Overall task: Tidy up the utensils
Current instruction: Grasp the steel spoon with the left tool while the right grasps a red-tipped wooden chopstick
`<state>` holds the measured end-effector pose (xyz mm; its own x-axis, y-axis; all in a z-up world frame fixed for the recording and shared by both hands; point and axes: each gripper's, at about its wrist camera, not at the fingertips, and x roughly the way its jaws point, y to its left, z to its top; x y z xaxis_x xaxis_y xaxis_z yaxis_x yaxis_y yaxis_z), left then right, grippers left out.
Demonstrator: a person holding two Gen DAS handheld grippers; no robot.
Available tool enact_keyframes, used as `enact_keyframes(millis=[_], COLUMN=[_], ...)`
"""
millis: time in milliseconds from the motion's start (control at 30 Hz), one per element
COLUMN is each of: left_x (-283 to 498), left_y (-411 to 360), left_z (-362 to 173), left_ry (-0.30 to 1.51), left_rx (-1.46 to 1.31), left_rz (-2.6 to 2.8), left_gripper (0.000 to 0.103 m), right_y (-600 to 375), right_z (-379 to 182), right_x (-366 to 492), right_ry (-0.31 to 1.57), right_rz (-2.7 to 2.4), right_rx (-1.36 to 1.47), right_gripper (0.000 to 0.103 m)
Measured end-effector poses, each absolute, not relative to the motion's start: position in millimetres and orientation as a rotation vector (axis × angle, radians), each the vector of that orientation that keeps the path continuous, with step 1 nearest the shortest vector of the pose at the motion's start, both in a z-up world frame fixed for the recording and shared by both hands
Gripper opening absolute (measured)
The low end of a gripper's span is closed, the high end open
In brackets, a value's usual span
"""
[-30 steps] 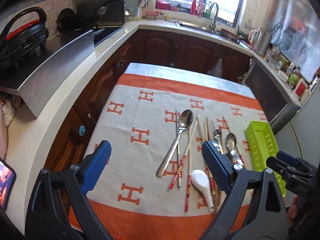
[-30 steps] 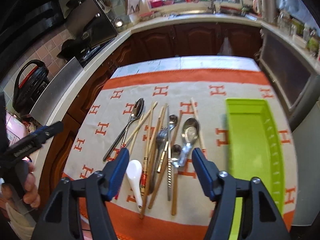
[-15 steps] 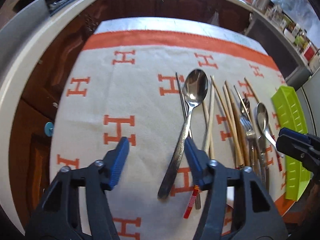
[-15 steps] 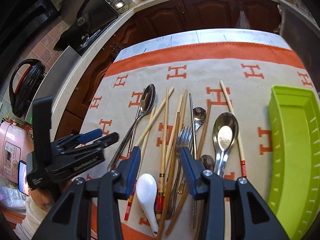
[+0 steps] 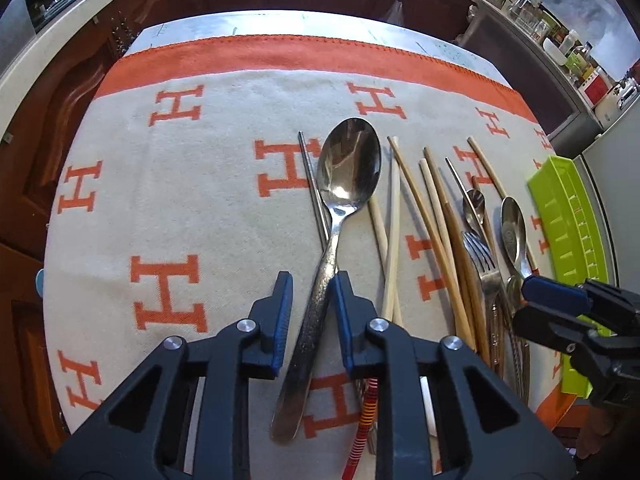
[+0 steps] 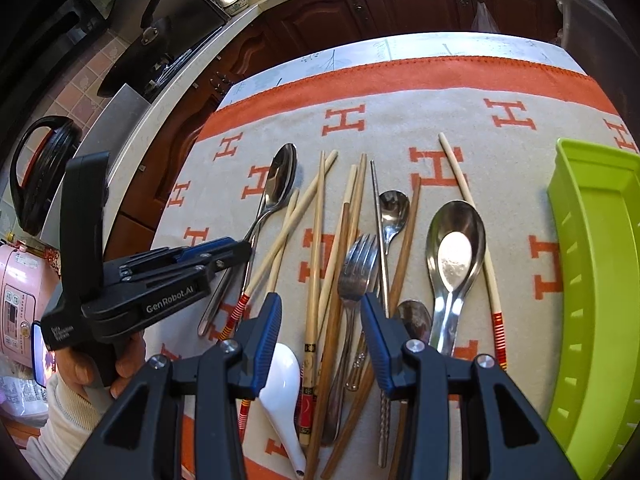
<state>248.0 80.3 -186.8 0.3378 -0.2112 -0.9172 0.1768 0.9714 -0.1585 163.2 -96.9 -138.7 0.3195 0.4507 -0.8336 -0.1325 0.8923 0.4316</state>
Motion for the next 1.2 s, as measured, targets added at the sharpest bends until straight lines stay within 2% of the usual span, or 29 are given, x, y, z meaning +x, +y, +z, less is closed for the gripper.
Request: enact_keyframes(millis=[233, 300, 700, 900, 1167, 1200], left_x=[249, 250, 220, 197, 176, 173], left_y=[67, 69, 113, 130, 130, 130], left_z=[-190, -189, -179, -173, -171, -170], left_ry=[1.199, 1.206, 1.181, 1.164, 1.159, 1.157], left_rx=[0.041, 0.025, -0.078, -0.137, -0.173, -0.176], left_rz=[-0.297, -0.290, -0.137, -0.096, -0.104, -0.106], left_gripper=[0.018, 0.009, 0.008, 0.008, 0.008, 0.008], right_y=[-95, -95, -72, -49, -36, -35], right_z=[-138, -138, -146, -166, -186, -187], right_x=[161, 160, 176, 195, 205, 205], right_ry=[1.179, 1.182, 1.209, 1.307, 1.394, 1.394], right_rz=[0.390, 0.388, 0.466, 0.527, 0.494, 0.482], right_rx=[0.297, 0.294, 0.364, 0.497, 0.586, 0.588], right_gripper=[0.041, 0.041, 0.041, 0.032, 0.024, 0.021])
